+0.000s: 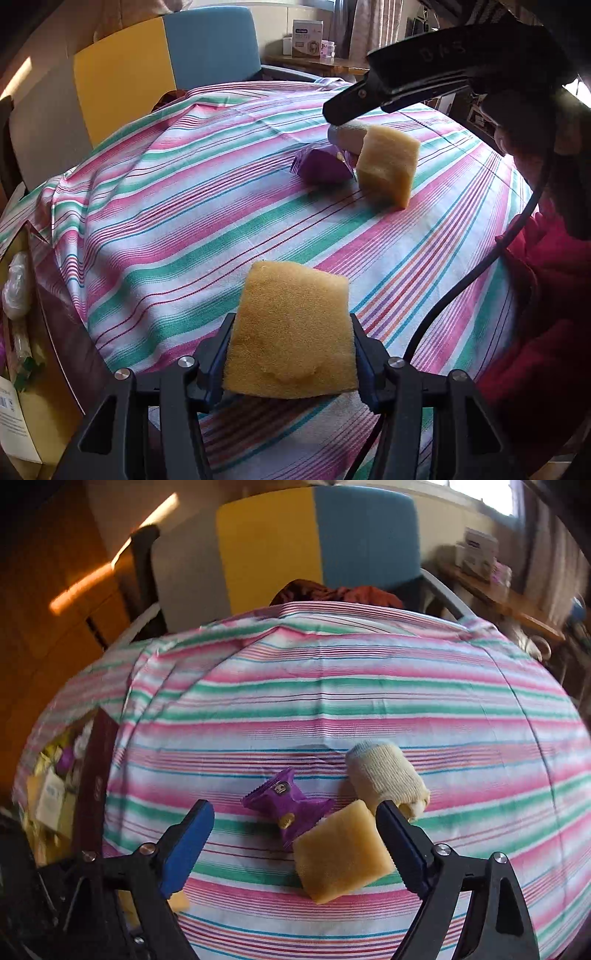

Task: Organize objects
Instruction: 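Grasp the purple snack packet with the right gripper while the left holds the sponge, then carry the yellow sponge over the gold tray with the left gripper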

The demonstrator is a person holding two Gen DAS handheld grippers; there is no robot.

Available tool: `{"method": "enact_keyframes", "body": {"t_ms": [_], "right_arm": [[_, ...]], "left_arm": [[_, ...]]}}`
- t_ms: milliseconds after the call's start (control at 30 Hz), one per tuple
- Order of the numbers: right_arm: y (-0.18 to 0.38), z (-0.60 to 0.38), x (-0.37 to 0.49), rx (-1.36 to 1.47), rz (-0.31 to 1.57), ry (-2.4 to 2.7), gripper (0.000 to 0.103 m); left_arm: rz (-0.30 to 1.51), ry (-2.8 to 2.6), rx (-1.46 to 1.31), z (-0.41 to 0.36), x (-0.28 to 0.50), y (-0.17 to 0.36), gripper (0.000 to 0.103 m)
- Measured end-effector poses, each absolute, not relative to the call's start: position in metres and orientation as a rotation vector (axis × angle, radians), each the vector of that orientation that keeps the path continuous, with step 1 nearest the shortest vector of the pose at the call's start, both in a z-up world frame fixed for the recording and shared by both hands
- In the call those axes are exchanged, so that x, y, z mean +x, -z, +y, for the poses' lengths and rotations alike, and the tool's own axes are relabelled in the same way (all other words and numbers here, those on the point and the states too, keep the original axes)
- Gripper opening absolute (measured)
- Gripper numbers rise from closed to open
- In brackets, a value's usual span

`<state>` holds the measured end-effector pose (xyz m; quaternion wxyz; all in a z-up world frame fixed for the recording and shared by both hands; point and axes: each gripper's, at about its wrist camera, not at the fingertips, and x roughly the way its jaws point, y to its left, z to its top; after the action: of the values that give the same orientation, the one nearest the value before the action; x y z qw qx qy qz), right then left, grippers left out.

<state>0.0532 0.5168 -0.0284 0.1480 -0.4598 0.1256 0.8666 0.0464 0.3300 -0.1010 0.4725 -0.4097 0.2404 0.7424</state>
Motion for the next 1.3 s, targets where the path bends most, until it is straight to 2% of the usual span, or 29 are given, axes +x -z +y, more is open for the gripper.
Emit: {"method": "enact_keyframes", "body": {"t_ms": [233,400,467,500,533,933,1300], "right_arm": [[0.057,0.504,0.013,-1.672,-0.052,-2.442,0.079],[0.078,0.503,-0.009,-1.798,-0.166,-2.404,0.072],[0.092,0.507,-0.017,-1.827,-0.16,-2.369,0.06],[0.098,0.51,-0.018,-1.831,-0.142,-2.349,0.035],[0.1,0.512,-0.018,-1.814,-0.106,-2.351,0.034],[0.104,0.501,0.014,-1.644,0.322,-2.479,0.035],[0.101,0.502,0.027,-1.602,0.374,-2.514,0.036]], "left_arm": [[0.58,-1.817,-1.003,0.33,0.044,0.102,0.056],[0.581,-1.822,-0.999,0.329,0.044,0.102,0.057],[0.58,-1.823,-0.999,0.329,0.044,0.102,0.057],[0.578,-1.822,-0.999,0.328,0.043,0.102,0.057],[0.577,-1.823,-0.997,0.328,0.043,0.102,0.057],[0.56,-1.831,-1.001,0.325,0.045,0.099,0.056],[0.472,-1.88,-0.947,0.294,0.052,0.056,0.056]]}}
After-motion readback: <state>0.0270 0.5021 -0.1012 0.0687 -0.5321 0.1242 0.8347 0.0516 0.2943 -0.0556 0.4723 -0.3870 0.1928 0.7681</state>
